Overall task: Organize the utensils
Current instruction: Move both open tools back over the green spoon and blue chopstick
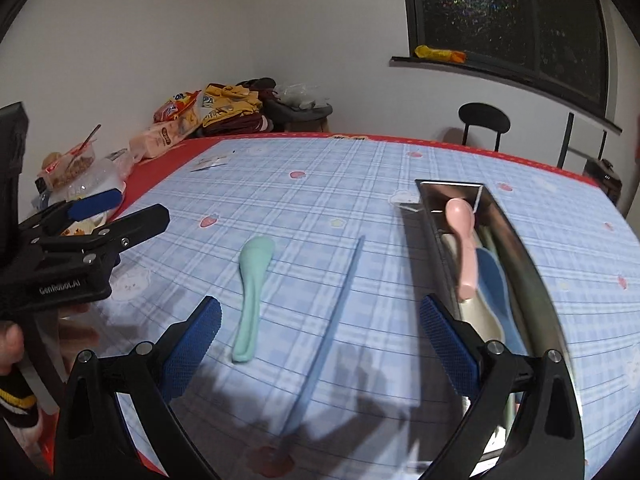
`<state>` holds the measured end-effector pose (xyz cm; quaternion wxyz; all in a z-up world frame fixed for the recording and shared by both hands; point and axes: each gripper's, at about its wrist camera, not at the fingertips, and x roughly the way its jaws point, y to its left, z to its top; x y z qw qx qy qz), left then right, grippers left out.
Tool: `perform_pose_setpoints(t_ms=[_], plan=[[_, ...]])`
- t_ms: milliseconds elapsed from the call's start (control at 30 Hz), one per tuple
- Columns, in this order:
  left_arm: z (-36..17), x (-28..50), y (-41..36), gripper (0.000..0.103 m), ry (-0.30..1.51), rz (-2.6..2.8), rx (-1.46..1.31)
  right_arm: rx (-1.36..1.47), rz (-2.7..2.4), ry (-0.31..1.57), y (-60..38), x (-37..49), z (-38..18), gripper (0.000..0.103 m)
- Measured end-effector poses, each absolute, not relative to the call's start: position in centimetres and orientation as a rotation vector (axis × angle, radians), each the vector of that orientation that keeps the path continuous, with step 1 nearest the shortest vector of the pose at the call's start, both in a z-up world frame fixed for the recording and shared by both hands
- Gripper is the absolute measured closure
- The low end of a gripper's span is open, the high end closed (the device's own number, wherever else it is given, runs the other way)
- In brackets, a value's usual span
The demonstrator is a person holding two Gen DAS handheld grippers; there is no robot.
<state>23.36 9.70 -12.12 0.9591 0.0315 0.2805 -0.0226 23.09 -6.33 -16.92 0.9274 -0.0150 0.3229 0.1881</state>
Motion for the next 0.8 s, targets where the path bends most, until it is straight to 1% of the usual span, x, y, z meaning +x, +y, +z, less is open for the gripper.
perform_pose_setpoints(t_ms=[33,67,100,133,167,200,267,300,367,567,800], plan=[[-12.1,23.4,9.7,0.006,0.567,-0.049,0.073,-0.026,0.388,0.672,-6.2,23.3,-17.1,0.014],[-12.1,23.5,9.7,0.006,0.567,-0.056,0.077,-0.024,0.388,0.68,-6.1,23.4,-17.3,0.022],[-12.1,23.6,9.8,0.006,0.566,-0.065,0.078,-0.024,0.387,0.695,-6.0,23.7,-17.5,0.027],[-12.1,23.7,9.9,0.006,0.565,-0.071,0.077,-0.028,0.384,0.709,-5.8,24.1,-17.8,0.035],[-12.1,23.8,9.9,0.006,0.566,-0.075,0.076,-0.03,0.381,0.719,-5.7,24.2,-18.1,0.04],[-12.2,23.9,9.9,0.006,0.572,-0.08,0.077,-0.031,0.379,0.729,-5.6,24.3,-18.3,0.043],[-12.4,24.3,9.9,0.006,0.581,-0.089,0.077,-0.039,0.365,0.747,-5.5,24.6,-18.9,0.057],[-12.6,24.5,9.9,0.006,0.588,-0.091,0.076,-0.047,0.355,0.754,-5.3,24.7,-19.1,0.06],[-12.9,24.9,10.0,0.006,0.605,-0.093,0.066,-0.047,0.35,0.778,-5.4,25.1,-19.6,0.071],[-14.5,26.9,10.9,0.006,0.732,-0.148,-0.049,-0.053,0.336,0.832,-5.2,25.9,-20.8,0.082],[-16.7,28.5,11.2,0.006,0.855,-0.182,-0.185,-0.079,0.332,0.871,-4.7,26.1,-21.5,0.085]])
